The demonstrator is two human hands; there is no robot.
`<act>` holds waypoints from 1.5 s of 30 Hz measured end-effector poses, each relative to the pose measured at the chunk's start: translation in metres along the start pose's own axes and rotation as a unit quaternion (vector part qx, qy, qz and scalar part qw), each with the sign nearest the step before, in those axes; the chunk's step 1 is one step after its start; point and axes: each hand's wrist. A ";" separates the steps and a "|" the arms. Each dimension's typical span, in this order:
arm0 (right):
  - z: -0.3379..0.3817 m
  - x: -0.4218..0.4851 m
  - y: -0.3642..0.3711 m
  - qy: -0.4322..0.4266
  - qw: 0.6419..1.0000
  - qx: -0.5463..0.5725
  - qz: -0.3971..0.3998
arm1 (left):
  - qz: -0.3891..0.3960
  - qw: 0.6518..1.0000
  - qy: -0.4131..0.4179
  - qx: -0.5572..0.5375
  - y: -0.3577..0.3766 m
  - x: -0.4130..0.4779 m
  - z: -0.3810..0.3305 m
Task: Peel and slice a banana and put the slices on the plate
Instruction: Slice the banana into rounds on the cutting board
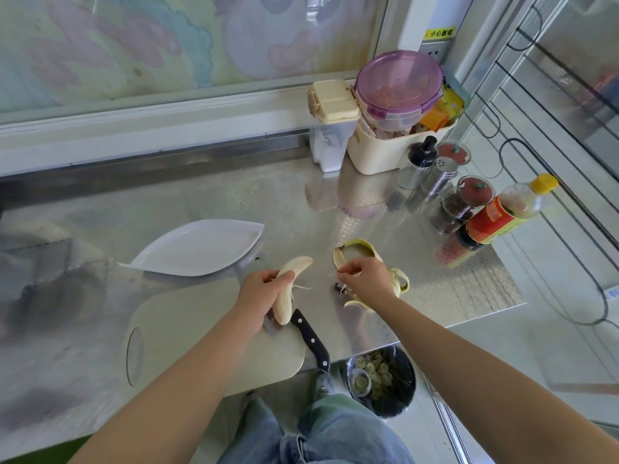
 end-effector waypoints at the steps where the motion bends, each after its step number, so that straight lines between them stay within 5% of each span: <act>1: 0.000 0.000 0.001 -0.003 1.000 -0.013 -0.011 | -0.003 1.000 -0.006 -0.015 -0.002 0.000 0.000; 7: 0.006 -0.001 0.003 0.032 0.998 0.045 -0.005 | -0.002 0.998 -0.018 -0.059 -0.009 0.000 0.000; 13: 0.017 -0.015 0.013 0.018 0.940 0.204 0.273 | 0.056 0.995 -0.015 -0.078 0.002 -0.002 -0.005; 17: 0.023 -0.016 0.017 0.036 0.881 0.320 0.348 | 0.081 0.996 0.016 -0.035 0.006 -0.003 -0.010; 22: 0.022 -0.010 0.015 0.029 0.882 0.288 0.371 | 0.058 0.997 0.056 0.000 0.009 -0.001 -0.010; 27: 0.020 -0.007 0.007 -0.001 0.942 0.145 0.302 | -0.003 0.997 0.069 -0.016 0.012 0.006 -0.010; 31: 0.012 -0.002 -0.004 0.010 0.961 0.118 0.250 | -0.097 0.986 0.048 -0.130 0.012 0.011 -0.011; 37: 0.001 0.013 -0.010 0.019 0.994 0.108 0.005 | -0.139 0.961 0.023 -0.237 0.005 0.013 -0.014; 42: 0.015 0.004 -0.005 -0.033 0.989 0.132 0.051 | -0.141 0.946 -0.020 -0.291 0.004 0.013 -0.015; 45: 0.020 0.003 0.001 -0.076 0.996 0.049 0.025 | -0.100 0.958 -0.027 -0.269 0.005 0.010 -0.013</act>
Point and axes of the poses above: each hand's wrist, its own x-axis towards the middle knuckle, its own y-axis out of the palm, z = x × y, and after that the axes turned 12 degrees about y, right-handed
